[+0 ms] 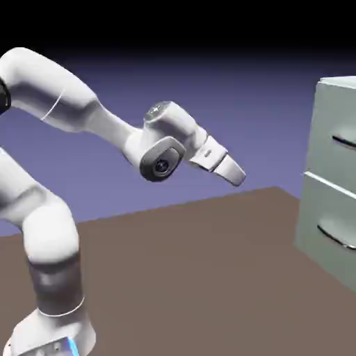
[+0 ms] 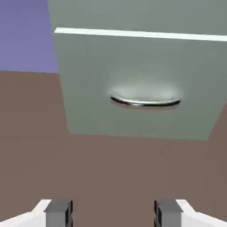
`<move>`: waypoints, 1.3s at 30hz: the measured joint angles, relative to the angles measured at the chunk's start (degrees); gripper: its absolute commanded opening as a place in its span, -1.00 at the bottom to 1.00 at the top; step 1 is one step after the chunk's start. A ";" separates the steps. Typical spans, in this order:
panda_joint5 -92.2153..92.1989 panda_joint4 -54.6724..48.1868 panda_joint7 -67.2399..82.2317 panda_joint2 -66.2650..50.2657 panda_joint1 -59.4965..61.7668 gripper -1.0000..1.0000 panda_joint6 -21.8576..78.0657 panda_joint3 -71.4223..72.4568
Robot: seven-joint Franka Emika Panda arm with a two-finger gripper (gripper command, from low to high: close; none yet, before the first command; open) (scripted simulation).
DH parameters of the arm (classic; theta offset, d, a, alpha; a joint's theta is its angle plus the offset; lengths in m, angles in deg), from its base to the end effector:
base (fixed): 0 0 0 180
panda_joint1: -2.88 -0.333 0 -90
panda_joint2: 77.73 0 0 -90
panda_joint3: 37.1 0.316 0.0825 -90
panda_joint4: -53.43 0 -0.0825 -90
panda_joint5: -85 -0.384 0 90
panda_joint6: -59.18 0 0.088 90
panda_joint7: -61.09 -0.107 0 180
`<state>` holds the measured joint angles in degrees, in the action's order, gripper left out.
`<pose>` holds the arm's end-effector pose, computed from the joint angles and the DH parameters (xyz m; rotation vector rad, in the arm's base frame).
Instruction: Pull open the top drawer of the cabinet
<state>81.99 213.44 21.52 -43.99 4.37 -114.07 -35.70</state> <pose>0.3897 -0.0043 0.4722 -2.4698 0.9578 -1.0775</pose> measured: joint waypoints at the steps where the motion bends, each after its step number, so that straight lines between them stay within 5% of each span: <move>1: -2.49 -0.82 2.39 0.89 1.81 0.00 0.62 1.15; 39: -97.18 -31.85 93.40 34.84 70.40 0.00 24.34 45.03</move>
<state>-15.19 181.59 114.91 -9.15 74.77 -89.73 9.32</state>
